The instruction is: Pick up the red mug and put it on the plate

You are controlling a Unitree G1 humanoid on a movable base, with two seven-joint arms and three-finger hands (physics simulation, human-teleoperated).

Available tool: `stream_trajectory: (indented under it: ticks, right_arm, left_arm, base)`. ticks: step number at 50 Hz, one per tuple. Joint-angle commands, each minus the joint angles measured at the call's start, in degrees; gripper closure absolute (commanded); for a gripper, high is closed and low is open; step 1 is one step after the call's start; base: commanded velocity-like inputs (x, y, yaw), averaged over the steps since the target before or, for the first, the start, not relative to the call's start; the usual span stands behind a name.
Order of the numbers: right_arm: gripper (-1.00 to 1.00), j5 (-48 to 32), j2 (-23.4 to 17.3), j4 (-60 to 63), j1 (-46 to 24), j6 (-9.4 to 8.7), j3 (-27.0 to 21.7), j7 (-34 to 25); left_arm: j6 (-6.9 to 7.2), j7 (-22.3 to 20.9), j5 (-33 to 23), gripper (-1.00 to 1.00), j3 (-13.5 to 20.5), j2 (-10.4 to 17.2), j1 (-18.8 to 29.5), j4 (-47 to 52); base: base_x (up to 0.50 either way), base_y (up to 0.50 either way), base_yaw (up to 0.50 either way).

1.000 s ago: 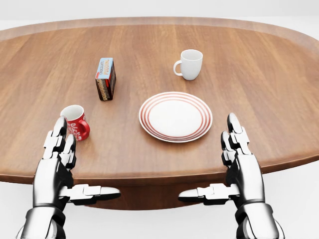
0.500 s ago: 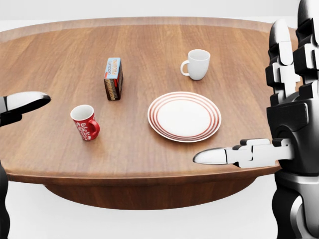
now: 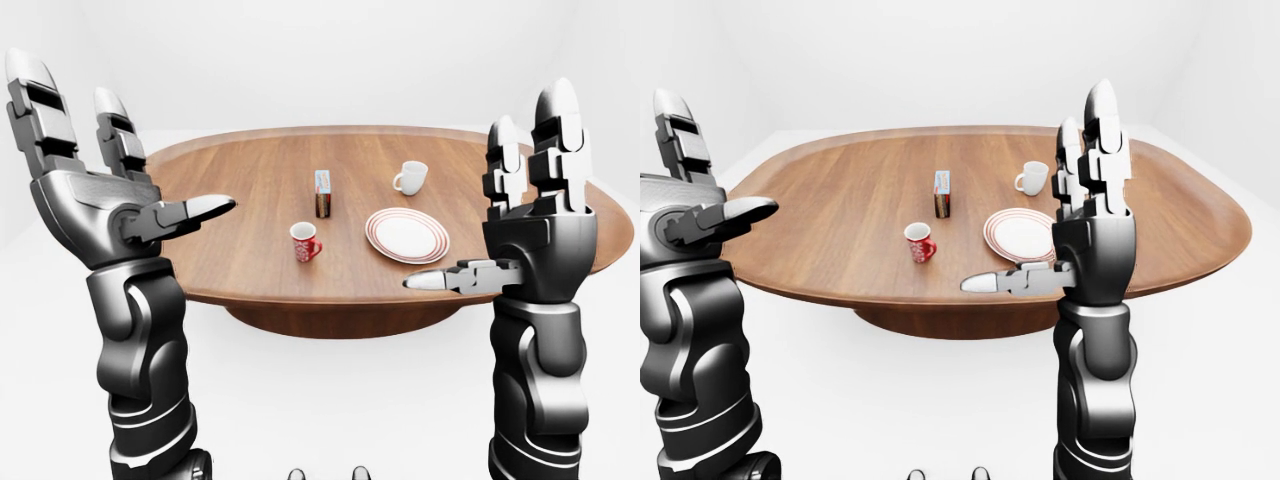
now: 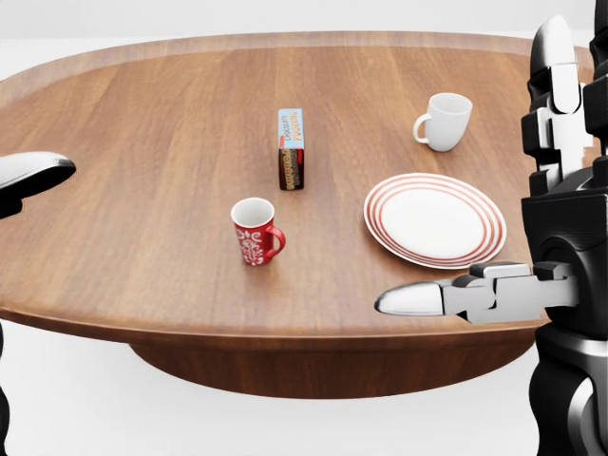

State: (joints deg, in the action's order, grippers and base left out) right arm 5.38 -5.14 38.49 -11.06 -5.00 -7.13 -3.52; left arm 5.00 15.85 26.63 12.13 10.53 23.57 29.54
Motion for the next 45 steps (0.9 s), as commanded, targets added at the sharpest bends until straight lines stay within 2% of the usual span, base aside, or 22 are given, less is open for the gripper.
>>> stream_trajectory:
  ticks: [1, 6, 16, 45]
  right_arm:
    - [-1.0, -0.1, 0.0, 0.5, 0.1, 0.0, 0.1, -0.1]
    - [-1.0, -0.5, 0.0, 0.3, 0.2, 0.0, 0.1, 0.1]
    - [-1.0, -0.9, 0.5, -0.2, 1.0, 0.0, 0.4, -0.9]
    - [-1.0, 0.7, 0.4, 1.0, 0.9, 0.0, 0.7, -1.4]
  left_arm:
    - [0.0, 0.1, 0.3, -1.0, 0.2, 0.2, 0.0, -0.1]
    - [0.0, -0.1, 0.1, -1.0, 0.3, 0.3, -0.1, -0.6]
    - [0.0, -0.1, 0.1, -1.0, 0.2, 0.2, -0.2, -0.6]
    - [0.0, -0.2, 0.3, -1.0, 0.3, 0.2, -0.6, -0.3]
  base:
    - [0.0, 0.5, 0.0]
    - [0.0, 0.48, 0.0]
    - [0.0, 0.0, 0.0]
    - [0.5, 0.0, 0.0]
